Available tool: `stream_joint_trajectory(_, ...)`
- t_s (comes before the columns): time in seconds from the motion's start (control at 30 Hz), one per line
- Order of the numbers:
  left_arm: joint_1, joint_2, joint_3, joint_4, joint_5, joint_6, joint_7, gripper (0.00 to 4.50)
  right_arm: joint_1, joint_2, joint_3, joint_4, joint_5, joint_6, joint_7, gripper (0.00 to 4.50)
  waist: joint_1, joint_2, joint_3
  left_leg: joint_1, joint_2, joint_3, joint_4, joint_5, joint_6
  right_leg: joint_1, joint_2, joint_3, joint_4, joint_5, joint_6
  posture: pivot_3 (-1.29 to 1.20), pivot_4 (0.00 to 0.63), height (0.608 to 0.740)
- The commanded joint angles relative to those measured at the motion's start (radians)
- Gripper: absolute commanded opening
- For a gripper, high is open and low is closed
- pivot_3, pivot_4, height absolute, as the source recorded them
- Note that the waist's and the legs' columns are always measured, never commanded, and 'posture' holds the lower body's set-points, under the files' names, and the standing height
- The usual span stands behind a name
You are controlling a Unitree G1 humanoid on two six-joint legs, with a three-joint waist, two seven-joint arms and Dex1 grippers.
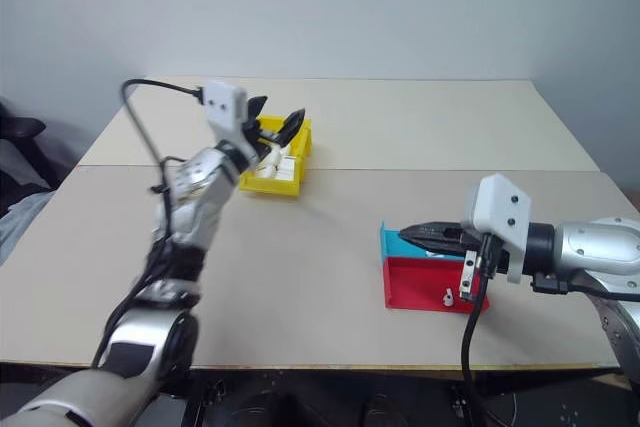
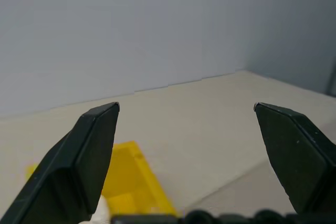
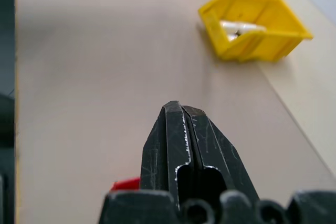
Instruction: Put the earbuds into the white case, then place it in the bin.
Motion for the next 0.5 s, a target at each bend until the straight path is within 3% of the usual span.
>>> stream_joint_trajectory(0.03,0.14,0.134,-0.035,-0.334,-0.09,0.097,-0.168,4.48,0.031,-0.022,-0.052,0.039,-0.058,-0.098,0.063,0.0,0.0,0.0,0.0,0.0,0.0,0.0,0.0,0.0,0.0,0.0,0.0,0.0,0.0,0.0,0.0,0.0,0.15,0.74)
stream_joint_trajectory(0.13,0.27,0.253,0.017,-0.512,-0.209,0.214,-0.239,4.48,0.062,-0.025,-0.061,0.086,-0.091,-0.152,0.11,0.0,0.011,0.0,0.0,0.003,0.0,-0.001,0.0,-0.004,0.007,0.002,0.0,-0.001,0.001,0.0,0.0,0.0,0.15,0.74)
stream_joint_trajectory(0.3,0.474,0.436,0.091,-0.673,-0.29,0.276,-0.35,4.48,0.109,-0.036,-0.072,0.16,-0.147,-0.243,0.182,0.0,0.01,0.001,0.0,0.005,0.0,-0.004,-0.001,-0.006,0.009,0.003,0.0,0.001,0.001,-0.001,-0.001,0.0,0.15,0.74)
stream_joint_trajectory(0.5,0.537,0.479,0.154,-0.722,-0.367,0.32,-0.342,4.48,0.091,-0.028,-0.049,0.172,-0.149,-0.263,0.188,0.0,0.014,0.001,0.0,0.005,0.001,-0.004,-0.001,-0.006,0.009,0.003,0.0,0.0,0.001,-0.002,-0.001,0.0,0.15,0.74)
